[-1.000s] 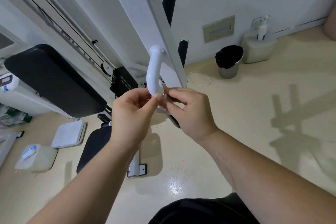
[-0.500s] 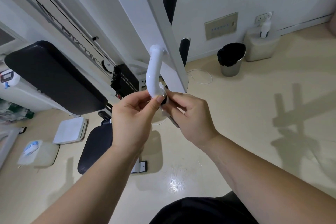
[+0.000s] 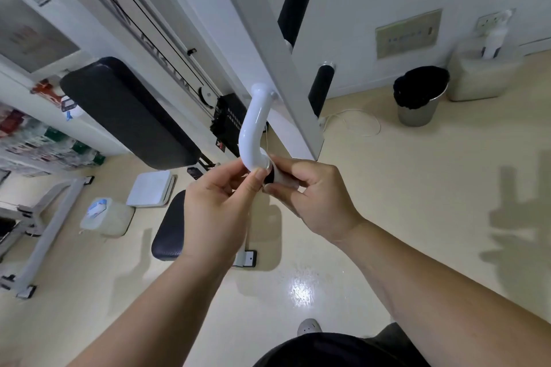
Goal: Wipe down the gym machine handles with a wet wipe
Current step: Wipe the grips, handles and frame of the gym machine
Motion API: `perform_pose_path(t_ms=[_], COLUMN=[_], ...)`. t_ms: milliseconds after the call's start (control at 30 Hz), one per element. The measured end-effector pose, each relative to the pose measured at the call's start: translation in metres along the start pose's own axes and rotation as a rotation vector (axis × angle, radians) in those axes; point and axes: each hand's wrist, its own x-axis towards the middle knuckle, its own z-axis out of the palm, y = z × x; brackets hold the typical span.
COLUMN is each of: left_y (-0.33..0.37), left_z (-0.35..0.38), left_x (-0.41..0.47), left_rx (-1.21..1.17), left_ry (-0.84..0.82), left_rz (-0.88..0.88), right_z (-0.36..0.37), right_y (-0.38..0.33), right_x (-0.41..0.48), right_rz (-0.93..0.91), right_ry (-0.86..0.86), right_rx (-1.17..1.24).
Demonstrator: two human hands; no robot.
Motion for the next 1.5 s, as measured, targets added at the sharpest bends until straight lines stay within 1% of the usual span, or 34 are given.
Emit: perform_pose_path(t_ms=[67,167,233,300,400,433,533,600,667,733,833,867,900,933,1000,1033,1067,1100,1233,1300,1333,1400,1433,1467,1500], left_y=[0.003,0.005,0.005,0.006,0.008,0.009,0.008,0.007,0.006,0.006,0.006,0.006,0.005,0.005,0.004,0.004,0.004,0.003,0.005,0.005,0.005,0.004,0.004,0.003,0.002], left_z=[0.005,0.011,0.012,0.015,0.020,0.021,0.024,0.024,0.021,0.020,0.022,0.022,0.023,0.023,0.024,0.024,0.024,0.024,0.023,0.024,0.024,0.025,0.026,0.027,0.026], left_x=[-0.004,-0.007,-0.008,-0.008,-0.010,-0.012,-0.014,-0.014,-0.012,-0.011,-0.010,-0.011,-0.011,-0.012,-0.012,-0.012,-0.012,-0.012,-0.012,-0.012,-0.012,-0.012,-0.012,-0.012,-0.011], left_rx=[-0.027,-0.068,-0.078,-0.096,-0.117,-0.115,-0.104,-0.125,-0.152,-0.151,-0.150,-0.142,-0.124,-0.101,-0.075,-0.080,-0.088,-0.092,-0.116,-0.139,-0.140,-0.126,-0.121,-0.117,-0.110], left_ry=[0.037,0.083,0.111,0.121,0.121,0.131,0.183,0.206,0.205,0.190,0.162,0.158,0.157,0.163,0.184,0.192,0.199,0.202,0.173,0.164,0.176,0.200,0.202,0.200,0.200], left_rz=[-0.009,-0.073,-0.113,-0.126,-0.109,-0.101,-0.103,-0.127,-0.154,-0.153,-0.109,-0.092,-0.077,-0.073,-0.086,-0.092,-0.093,-0.091,-0.072,-0.074,-0.076,-0.076,-0.073,-0.068,-0.062], right_z=[-0.011,-0.023,-0.025,-0.021,-0.013,-0.013,-0.022,-0.027,-0.029,-0.025,-0.013,-0.012,-0.013,-0.017,-0.028,-0.033,-0.033,-0.031,-0.009,-0.009,-0.013,-0.024,-0.030,-0.035,-0.038], right_y=[0.011,0.027,0.027,0.014,-0.002,-0.002,0.013,0.020,0.018,0.006,-0.008,-0.008,-0.005,0.002,0.018,0.022,0.021,0.016,-0.014,-0.010,-0.004,0.012,0.019,0.024,0.026], right_x=[-0.005,-0.012,-0.006,0.008,0.022,0.021,0.006,-0.002,0.001,0.012,0.021,0.019,0.014,0.007,-0.009,-0.013,-0.015,-0.014,-0.006,-0.013,-0.019,-0.026,-0.029,-0.029,-0.028], right_rz=[0.089,0.279,0.330,0.289,0.135,0.132,0.265,0.355,0.382,0.322,0.128,0.102,0.118,0.175,0.330,0.377,0.387,0.353,0.059,0.012,0.054,0.249,0.320,0.345,0.322], right_ry=[-0.081,-0.119,-0.163,-0.190,-0.145,-0.146,-0.167,-0.173,-0.217,-0.243,-0.172,-0.167,-0.180,-0.197,-0.211,-0.216,-0.222,-0.227,-0.235,-0.220,-0.206,-0.200,-0.218,-0.236,-0.243], right_rx=[0.074,0.088,0.108,0.165,0.161,0.166,0.181,0.106,0.072,0.104,0.080,0.065,0.053,0.039,-0.027,-0.062,-0.092,-0.102,-0.058,-0.046,-0.050,-0.099,-0.162,-0.233,-0.296])
